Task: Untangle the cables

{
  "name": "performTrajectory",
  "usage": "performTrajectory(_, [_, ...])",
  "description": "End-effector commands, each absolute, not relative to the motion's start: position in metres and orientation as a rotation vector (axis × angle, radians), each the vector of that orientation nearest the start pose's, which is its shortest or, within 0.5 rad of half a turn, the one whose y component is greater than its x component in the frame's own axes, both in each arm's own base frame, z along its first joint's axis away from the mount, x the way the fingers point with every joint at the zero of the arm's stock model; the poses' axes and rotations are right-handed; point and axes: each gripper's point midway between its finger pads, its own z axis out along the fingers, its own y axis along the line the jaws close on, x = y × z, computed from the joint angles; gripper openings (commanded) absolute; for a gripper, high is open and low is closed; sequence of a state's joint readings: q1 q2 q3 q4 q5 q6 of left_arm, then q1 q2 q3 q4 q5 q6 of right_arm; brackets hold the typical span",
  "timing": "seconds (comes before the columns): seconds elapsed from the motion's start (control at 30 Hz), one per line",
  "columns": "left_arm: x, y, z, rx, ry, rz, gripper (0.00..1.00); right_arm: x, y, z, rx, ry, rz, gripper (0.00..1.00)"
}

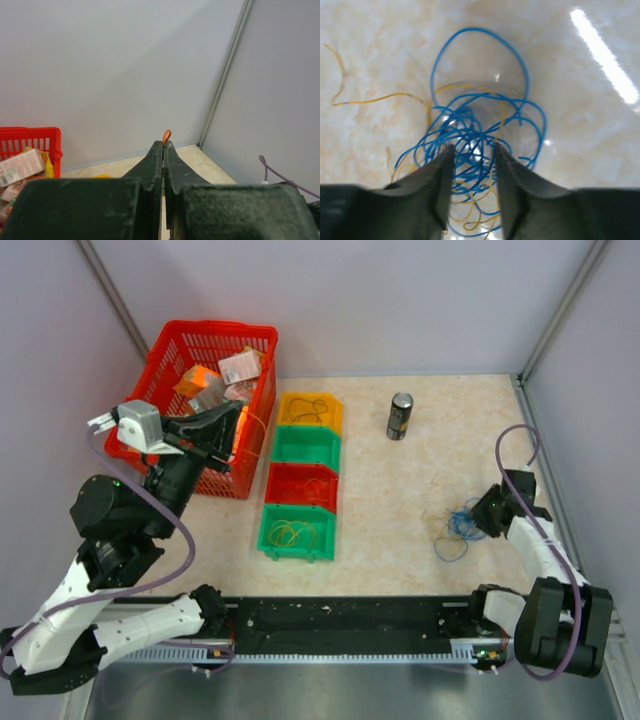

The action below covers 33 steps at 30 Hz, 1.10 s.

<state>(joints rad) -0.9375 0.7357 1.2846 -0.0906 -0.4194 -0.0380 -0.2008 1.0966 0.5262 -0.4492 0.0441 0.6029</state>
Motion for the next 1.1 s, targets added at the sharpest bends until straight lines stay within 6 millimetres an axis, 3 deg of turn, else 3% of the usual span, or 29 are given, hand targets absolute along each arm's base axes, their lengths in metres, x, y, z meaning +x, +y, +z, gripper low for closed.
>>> performTrajectory(0.0, [0.201,-0.187,0.528,0.222,1.217,-0.724,0.0,0.272,0.006,0.093,0.665,2.294,0.397,0.48])
performTrajectory(0.1, [0.206,-0.208,0.521,0.249,1.249,-0.773,0.0,0.271,0.027,0.128,0.484,2.225,0.415,0.74])
performTrajectory(0.23, [0.203,-0.228,0.524,0.295,1.255,-0.848,0.0,0.263,0.037,0.16,0.408,2.153,0.407,0.86])
performTrajectory(0.33, [0.197,-0.242,0.533,0.333,1.243,-0.922,0.0,0.26,0.046,0.158,0.419,2.169,0.47,0.86])
performTrajectory(0.47, [0.195,-0.258,0.534,0.365,1.246,-0.979,0.0,0.258,0.068,0.143,0.41,2.214,0.624,0.81])
performTrajectory(0.6, [0.205,-0.274,0.518,0.367,1.302,-0.996,0.0,0.253,0.08,0.126,0.409,2.252,0.709,0.77])
performTrajectory(0.8, [0.233,-0.313,0.459,0.381,1.468,-0.986,0.0,0.252,0.08,0.121,0.416,2.258,0.709,0.76])
performTrajectory(0.93, [0.251,-0.347,0.39,0.43,1.646,-0.966,0.0,0.251,0.078,0.117,0.433,2.265,0.691,0.75])
performTrajectory(1.07, [0.258,-0.38,0.306,0.516,1.87,-0.953,0.0,0.25,0.077,0.118,0.432,2.265,0.688,0.74])
